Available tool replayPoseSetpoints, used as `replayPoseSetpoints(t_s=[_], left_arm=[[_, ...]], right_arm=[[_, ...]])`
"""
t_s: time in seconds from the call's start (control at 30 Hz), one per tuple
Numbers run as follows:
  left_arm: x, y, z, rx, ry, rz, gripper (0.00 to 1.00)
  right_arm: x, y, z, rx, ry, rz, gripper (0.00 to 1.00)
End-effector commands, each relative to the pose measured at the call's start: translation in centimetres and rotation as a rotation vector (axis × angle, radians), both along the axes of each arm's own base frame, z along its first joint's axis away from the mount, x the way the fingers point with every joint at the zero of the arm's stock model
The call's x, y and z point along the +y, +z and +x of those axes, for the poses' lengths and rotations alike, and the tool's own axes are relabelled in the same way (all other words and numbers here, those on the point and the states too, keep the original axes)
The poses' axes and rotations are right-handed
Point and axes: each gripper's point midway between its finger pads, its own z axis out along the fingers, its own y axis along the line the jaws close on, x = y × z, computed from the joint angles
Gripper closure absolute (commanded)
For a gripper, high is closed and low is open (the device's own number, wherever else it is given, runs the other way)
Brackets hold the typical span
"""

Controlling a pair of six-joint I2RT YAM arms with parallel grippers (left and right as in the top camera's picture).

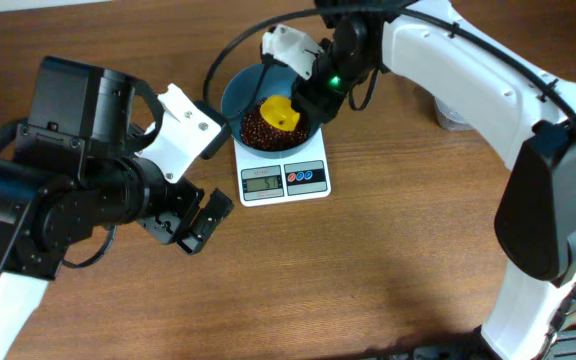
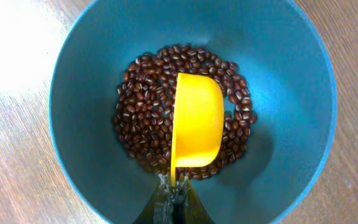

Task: Scoop item into bowl and weigh 50g on scale
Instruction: 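Scoop beans within the teal bowl and tip them back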

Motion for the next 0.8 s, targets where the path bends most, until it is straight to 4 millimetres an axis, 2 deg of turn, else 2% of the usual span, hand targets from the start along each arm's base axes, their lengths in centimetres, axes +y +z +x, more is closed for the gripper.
replayPoseSetpoints(t_s=[0.0, 0.13, 0.33, 0.5, 0.67, 0.77], left_arm=[[-0.3, 1.0, -0.1, -0.033, -0.022, -0.015, 0.01], [-0.3, 1.0, -0.1, -0.033, -0.022, -0.015, 0.01], [-0.3, 1.0, -0.1, -0.033, -0.022, -0.015, 0.01], [-0.3, 1.0, -0.1, -0.033, -0.022, -0.015, 0.01], [-0.3, 1.0, -0.1, -0.033, -0.022, -0.015, 0.01], [-0.3, 1.0, -0.1, -0.033, -0.022, -0.015, 0.01]], right_arm=[[0.1, -0.4, 0.5, -0.049, 0.054, -0.069, 0.96], [0.4, -0.4, 0.4, -0.066, 0.082, -0.083, 0.96], [1.9, -0.1, -1.6, 0.018, 0.125, 0.013, 0.96], [2.2, 0.0, -2.5, 0.065, 0.128, 0.046, 0.96], [2.3, 0.2, -2.5, 0.086, 0.086, 0.062, 0.96], [2.8, 1.0, -2.7, 0.127, 0.081, 0.151, 0.96]])
